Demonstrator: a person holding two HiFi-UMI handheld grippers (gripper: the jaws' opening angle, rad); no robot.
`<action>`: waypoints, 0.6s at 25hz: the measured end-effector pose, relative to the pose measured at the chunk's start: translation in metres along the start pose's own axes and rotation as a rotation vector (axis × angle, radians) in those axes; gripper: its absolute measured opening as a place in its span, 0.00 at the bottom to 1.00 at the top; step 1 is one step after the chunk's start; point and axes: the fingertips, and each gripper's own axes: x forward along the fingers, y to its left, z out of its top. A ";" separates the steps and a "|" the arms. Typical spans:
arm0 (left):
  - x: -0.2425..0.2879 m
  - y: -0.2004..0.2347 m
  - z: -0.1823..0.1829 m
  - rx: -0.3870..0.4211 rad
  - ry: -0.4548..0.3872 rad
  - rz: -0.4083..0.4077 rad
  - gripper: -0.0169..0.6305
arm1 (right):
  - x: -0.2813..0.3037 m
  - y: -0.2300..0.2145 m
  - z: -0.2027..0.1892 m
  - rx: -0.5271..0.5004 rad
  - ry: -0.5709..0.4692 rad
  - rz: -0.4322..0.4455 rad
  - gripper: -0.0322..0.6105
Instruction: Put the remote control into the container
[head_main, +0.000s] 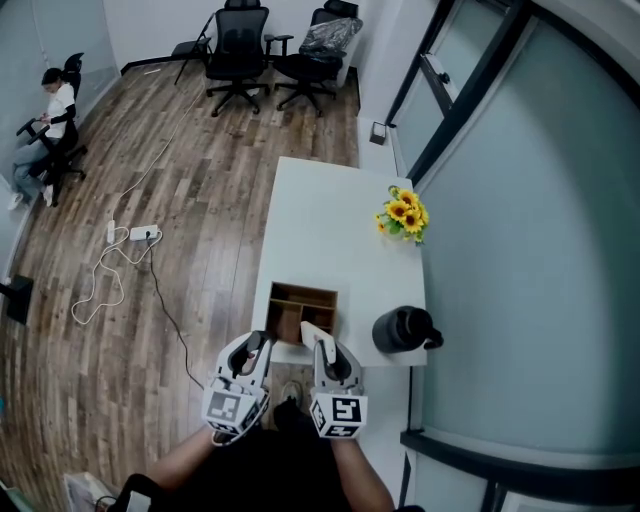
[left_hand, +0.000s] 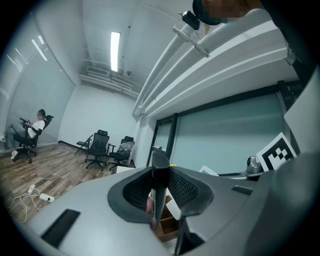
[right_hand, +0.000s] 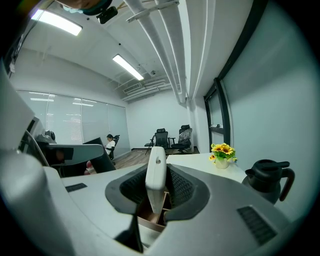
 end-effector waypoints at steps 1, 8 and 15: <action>0.003 0.000 -0.001 0.001 0.002 0.001 0.18 | 0.002 -0.002 0.000 0.001 0.004 0.000 0.19; 0.024 -0.002 -0.002 -0.003 0.014 0.024 0.18 | 0.018 -0.016 0.000 0.004 0.016 0.026 0.19; 0.039 -0.006 -0.002 0.000 0.019 0.077 0.18 | 0.032 -0.028 0.001 0.008 0.041 0.076 0.19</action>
